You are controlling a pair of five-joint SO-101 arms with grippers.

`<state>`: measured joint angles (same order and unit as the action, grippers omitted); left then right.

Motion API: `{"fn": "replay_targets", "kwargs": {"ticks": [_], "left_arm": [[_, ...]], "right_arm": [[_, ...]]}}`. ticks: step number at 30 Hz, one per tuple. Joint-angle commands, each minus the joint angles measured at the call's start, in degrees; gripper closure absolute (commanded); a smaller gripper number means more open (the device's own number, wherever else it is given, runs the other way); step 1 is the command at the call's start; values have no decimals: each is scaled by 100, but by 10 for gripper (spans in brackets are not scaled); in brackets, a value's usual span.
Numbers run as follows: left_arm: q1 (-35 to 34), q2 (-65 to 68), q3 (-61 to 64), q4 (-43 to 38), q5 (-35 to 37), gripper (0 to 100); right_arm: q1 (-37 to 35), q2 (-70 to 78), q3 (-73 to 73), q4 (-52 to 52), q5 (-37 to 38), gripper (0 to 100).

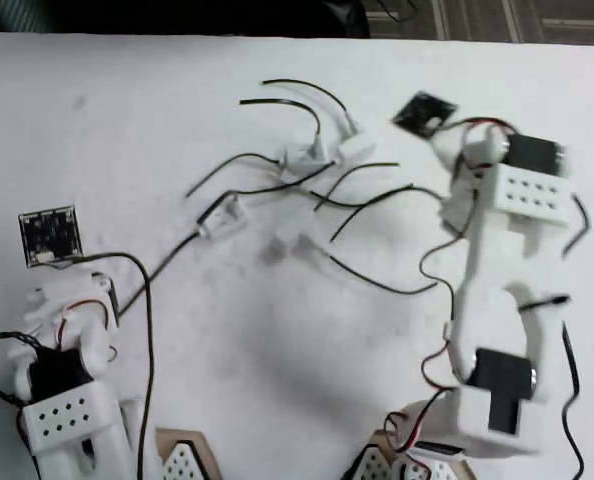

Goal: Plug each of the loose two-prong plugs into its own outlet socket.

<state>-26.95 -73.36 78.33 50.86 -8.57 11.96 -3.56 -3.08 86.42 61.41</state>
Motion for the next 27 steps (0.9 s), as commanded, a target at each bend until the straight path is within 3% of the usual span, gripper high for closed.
{"fn": "replay_targets", "kwargs": {"ticks": [1,5,9,12,15,23,27], "left_arm": [[-22,-57,-35,-97,-53,924],[-22,-57,-35,-97,-53,924],[-22,-57,-35,-97,-53,924],[-22,-57,-35,-97,-53,924],[-22,-57,-44,-97,-53,924],[-22,-57,-44,-97,-53,924],[-31,-57,-44,-97,-44,924]], "right_arm": [[224,-708,-246,31,62,981],[215,-1253,-220,321,79,981],[-119,-1780,-167,1253,888,980],[-365,-2281,413,1200,1160,980],[-919,-2791,1354,1200,1512,980],[-3055,-3811,3420,1165,1512,980],[-4180,-3635,4088,488,1503,980]]}}
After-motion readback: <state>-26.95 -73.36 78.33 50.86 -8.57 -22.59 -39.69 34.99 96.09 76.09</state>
